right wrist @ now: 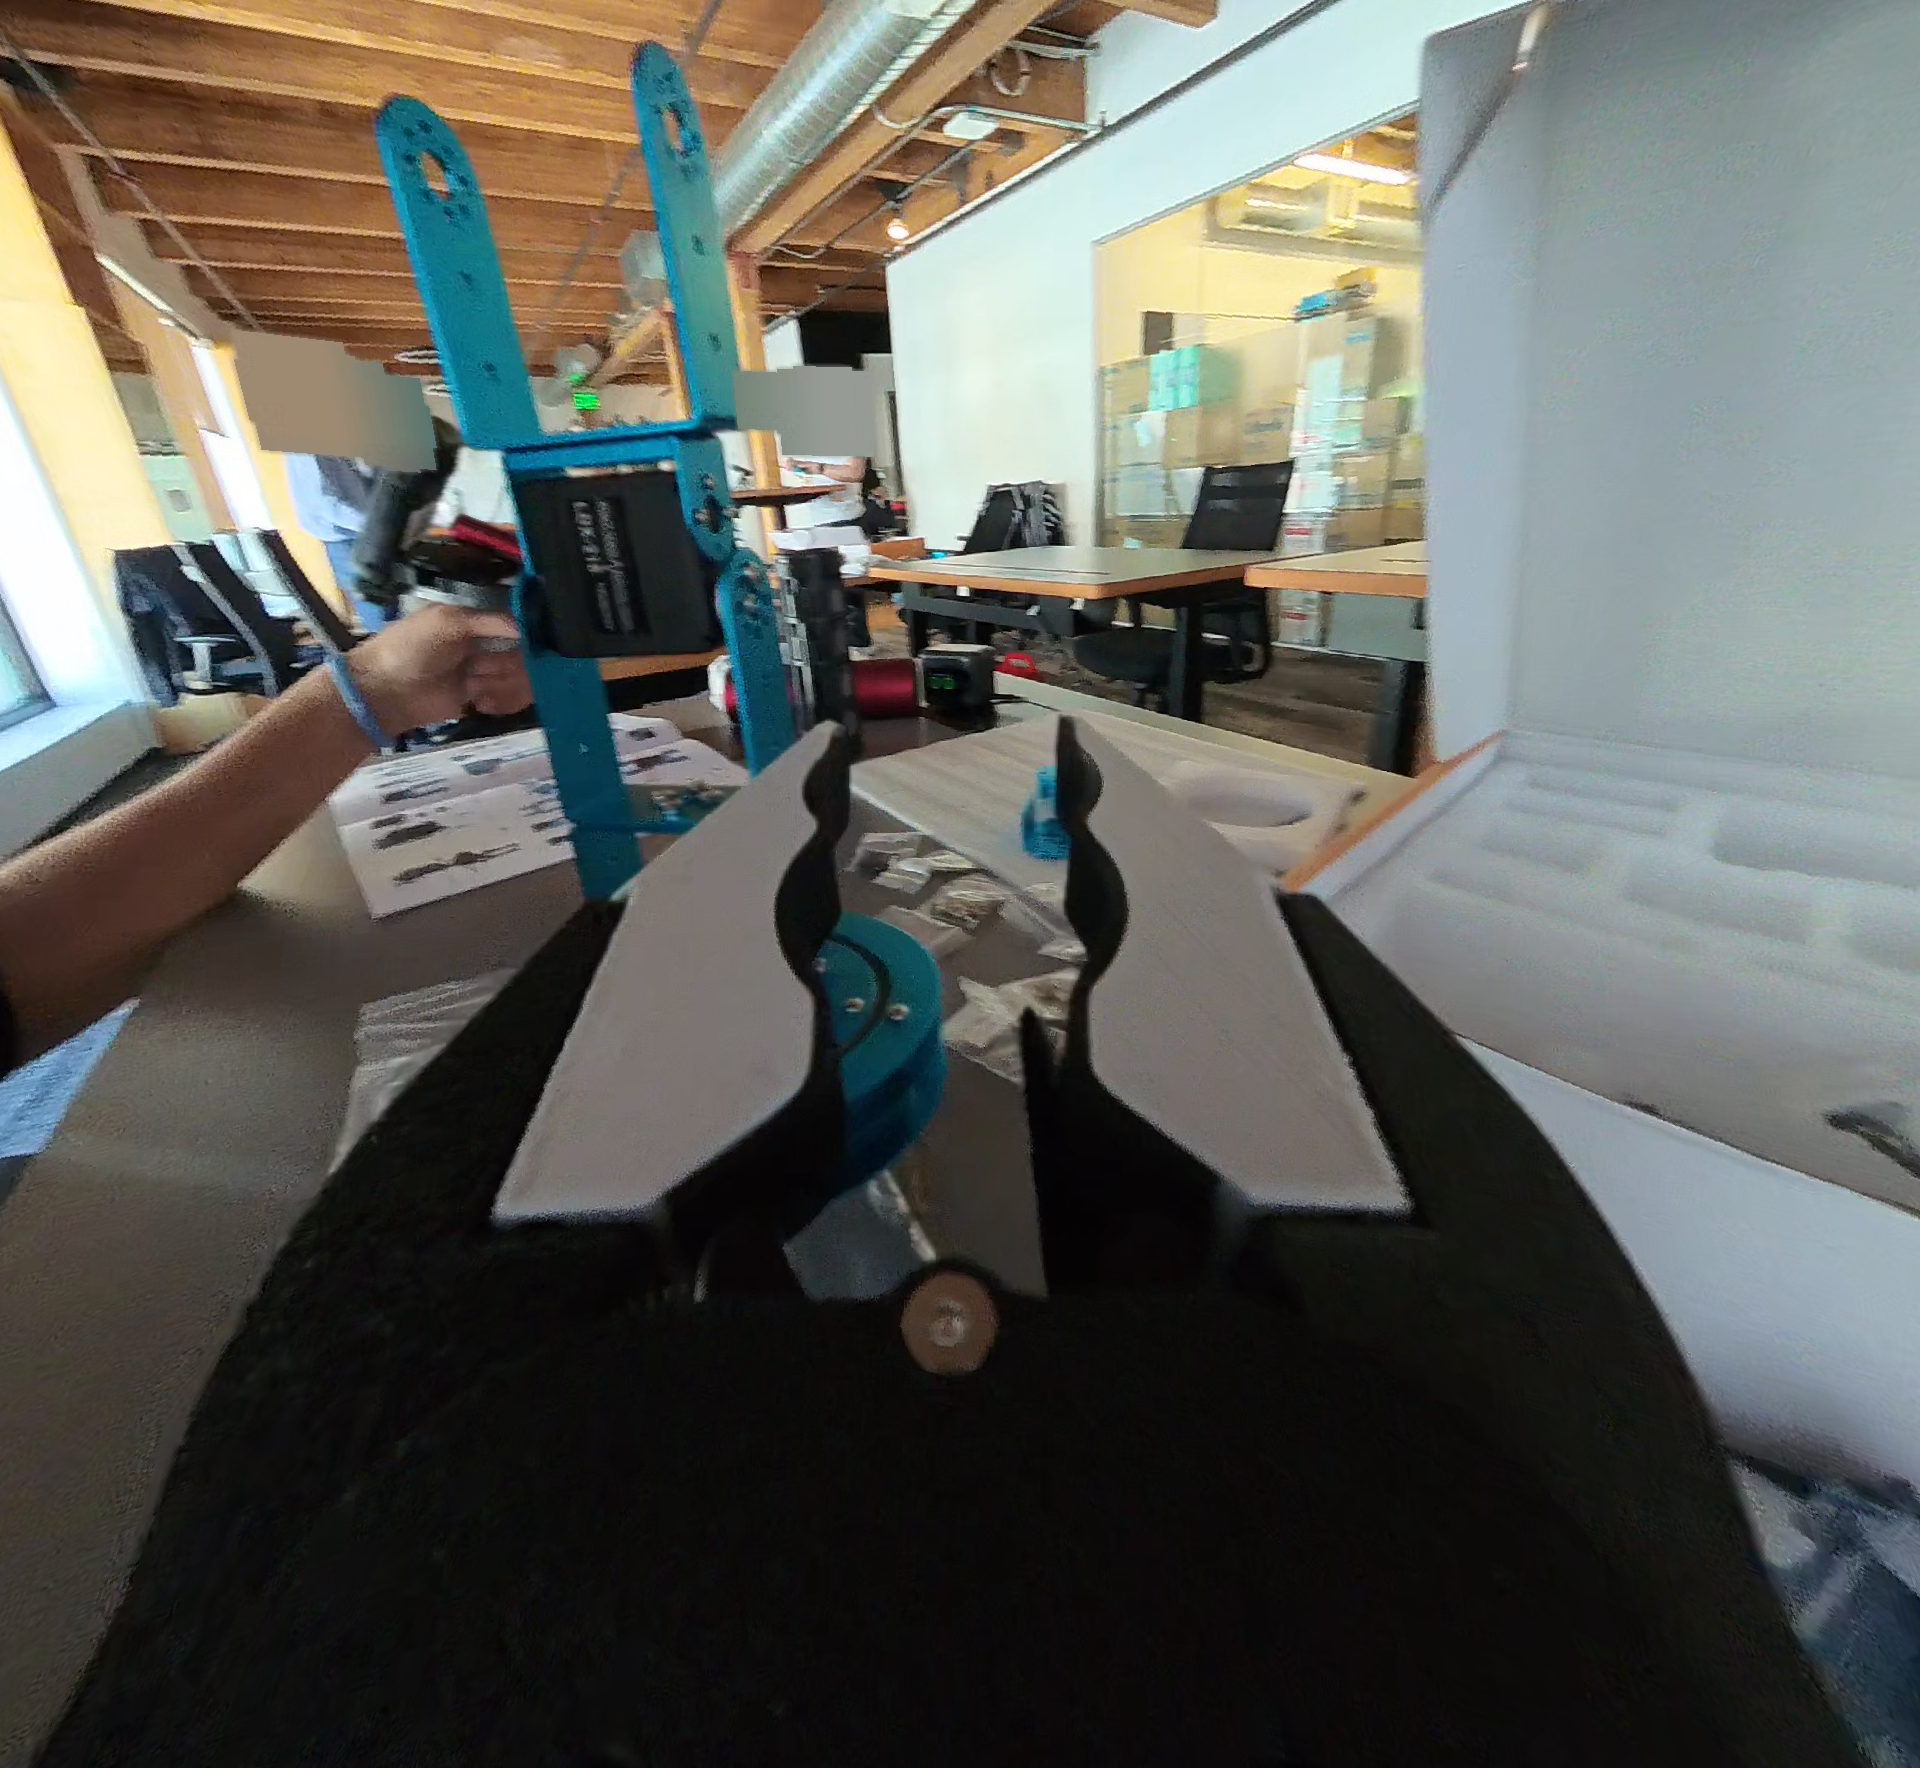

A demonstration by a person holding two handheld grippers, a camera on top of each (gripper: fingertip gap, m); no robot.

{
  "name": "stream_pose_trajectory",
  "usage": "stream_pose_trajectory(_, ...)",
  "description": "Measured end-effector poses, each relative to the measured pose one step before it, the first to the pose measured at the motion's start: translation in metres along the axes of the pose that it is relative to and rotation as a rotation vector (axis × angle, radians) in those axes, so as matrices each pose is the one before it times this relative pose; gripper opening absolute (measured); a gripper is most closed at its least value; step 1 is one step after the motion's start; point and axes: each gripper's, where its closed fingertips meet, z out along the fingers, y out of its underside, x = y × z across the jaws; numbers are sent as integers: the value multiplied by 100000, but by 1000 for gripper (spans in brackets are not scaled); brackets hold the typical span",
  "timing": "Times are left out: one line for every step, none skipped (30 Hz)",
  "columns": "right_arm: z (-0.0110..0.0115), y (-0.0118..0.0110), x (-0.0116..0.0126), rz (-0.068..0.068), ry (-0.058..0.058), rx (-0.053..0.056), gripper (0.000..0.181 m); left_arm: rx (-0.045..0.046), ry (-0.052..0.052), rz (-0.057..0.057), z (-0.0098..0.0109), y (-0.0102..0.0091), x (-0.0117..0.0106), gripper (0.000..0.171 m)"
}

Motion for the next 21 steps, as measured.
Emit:
stream_pose_trajectory(-195,-44,287,-2196,2316,-187,36,-925,-1404,-1473,82,576,-606,22)
stream_pose_trajectory(-203,-22,198,-3275,2960,-637,35,-1343,290,-1625,135,696,-347,22)
stream_pose_trajectory(-258,-2,222,-4060,4353,-638,35,-4693,5784,-3108,167,1227,382,22)
stream_pose_trajectory(-280,25,179,-3742,4505,-370,33,-6536,8814,-2693,144,1555,796,21)
stream_pose_trajectory(-245,133,155,-2108,3834,-130,31,-3812,4755,-114,180,1245,326,21)
stream_pose_trajectory(-155,303,167,-455,2722,-585,31,-4418,1511,2379,201,1105,20,21)
stream_pose_trajectory(-37,379,163,-205,1809,-1229,32,-5298,766,3361,241,1006,36,21)
stream_pose_trajectory(-8,284,183,-221,1283,-1216,32,-2707,661,2566,276,540,146,21)
stream_pose_trajectory(-32,116,174,88,667,-509,33,-1900,1988,849,261,325,337,21)
stream_pose_trajectory(-58,-37,190,416,272,-27,33,-2205,1361,832,208,369,269,21)
stream_pose_trajectory(-78,-138,260,549,389,564,32,-1807,-739,1459,122,319,7,21)
stream_pose_trajectory(-68,-145,258,823,193,616,32,-1639,-111,1454,70,283,127,21)
stream_pose_trajectory(-44,-86,206,1085,-156,304,32,-1208,1080,1356,73,203,282,21)
stream_pose_trajectory(-1,-1,138,970,-267,-40,32,-538,1677,825,65,40,359,21)
stream_pose_trajectory(12,72,116,487,12,-188,32,-266,1368,474,107,-24,296,21)
stream_pose_trajectory(49,155,33,164,-72,-501,32,-729,1242,790,91,61,310,21)
stream_pose_trajectory(104,222,-50,-34,-305,-953,32,-1487,1389,1423,43,231,357,21)
stream_pose_trajectory(154,258,-111,-374,-475,-1156,32,-1378,427,1195,-35,262,197,21)
stream_pose_trajectory(173,243,-167,-624,-513,-1124,32,-890,-449,441,-59,188,14,21)
stream_pose_trajectory(176,230,-189,-705,-554,-1068,31,181,147,113,-117,1,61,21)
stream_pose_trajectory(172,198,-197,-716,-512,-948,32,875,726,-405,-128,-104,107,21)
